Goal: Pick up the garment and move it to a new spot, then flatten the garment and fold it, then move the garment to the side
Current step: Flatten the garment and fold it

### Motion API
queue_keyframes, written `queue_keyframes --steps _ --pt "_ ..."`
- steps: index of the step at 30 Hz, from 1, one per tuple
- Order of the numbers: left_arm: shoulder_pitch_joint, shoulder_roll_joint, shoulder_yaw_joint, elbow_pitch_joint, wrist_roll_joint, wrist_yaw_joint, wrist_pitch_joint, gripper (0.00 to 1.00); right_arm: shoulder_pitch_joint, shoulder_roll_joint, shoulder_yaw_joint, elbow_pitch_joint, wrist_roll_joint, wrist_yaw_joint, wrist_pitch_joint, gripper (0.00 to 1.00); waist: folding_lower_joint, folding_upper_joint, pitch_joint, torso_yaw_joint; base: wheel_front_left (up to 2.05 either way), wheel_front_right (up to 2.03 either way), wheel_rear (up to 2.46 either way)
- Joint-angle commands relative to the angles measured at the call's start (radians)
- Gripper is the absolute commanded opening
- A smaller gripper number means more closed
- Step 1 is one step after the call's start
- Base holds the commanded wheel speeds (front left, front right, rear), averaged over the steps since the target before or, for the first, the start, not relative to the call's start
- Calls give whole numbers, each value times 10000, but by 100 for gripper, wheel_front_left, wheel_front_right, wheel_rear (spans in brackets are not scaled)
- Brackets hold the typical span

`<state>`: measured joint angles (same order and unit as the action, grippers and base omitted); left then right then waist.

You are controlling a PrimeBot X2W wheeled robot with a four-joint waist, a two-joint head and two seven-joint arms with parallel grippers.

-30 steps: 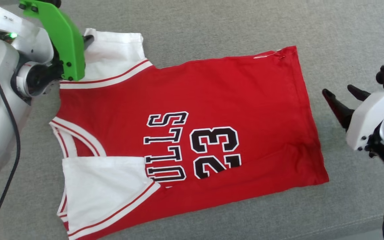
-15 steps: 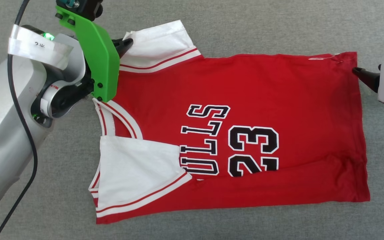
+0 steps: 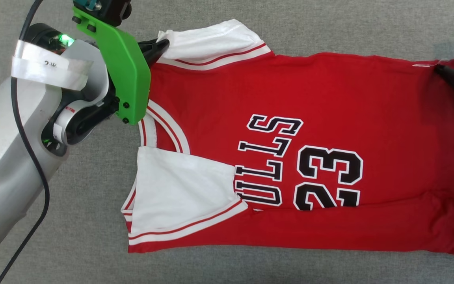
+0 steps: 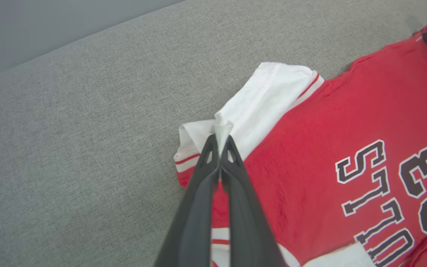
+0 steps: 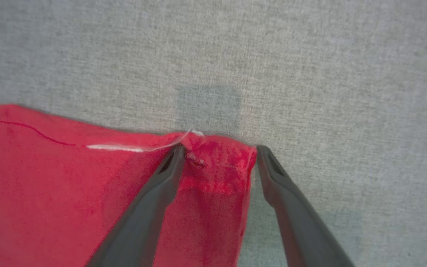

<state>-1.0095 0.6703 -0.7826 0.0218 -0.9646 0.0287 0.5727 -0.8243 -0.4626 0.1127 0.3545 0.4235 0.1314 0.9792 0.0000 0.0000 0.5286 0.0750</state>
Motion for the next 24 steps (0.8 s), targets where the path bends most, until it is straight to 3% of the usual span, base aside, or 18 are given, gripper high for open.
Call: queue_keyframes --steps 1,2,3,4,5,24 --pt "43 -21 -25 10 109 -83 -79 0 170 117 303 240 -49 -7 -33 100 0 0 74 96 0 0 0" --pt "52 -27 -31 35 105 -111 -106 0 234 84 436 280 -20 -7 -27 100 0 0 67 106 0 0 0" --pt "64 -28 -31 65 99 -132 -134 0 282 74 502 320 32 -7 -36 52 0 0 54 110 0 0 0" --pt "85 -24 -14 121 97 -139 -195 0 336 71 563 359 95 -7 -84 13 0 0 26 112 0 0 0" --pt "107 -21 5 181 106 -131 -260 0 372 69 606 392 147 -7 -139 0 0 0 -7 110 0 0 0" --pt "1800 -69 191 1428 -161 -66 -1996 0 1792 -375 283 443 1436 -7 -3753 0 0 0 -1980 -31 0 0 0"
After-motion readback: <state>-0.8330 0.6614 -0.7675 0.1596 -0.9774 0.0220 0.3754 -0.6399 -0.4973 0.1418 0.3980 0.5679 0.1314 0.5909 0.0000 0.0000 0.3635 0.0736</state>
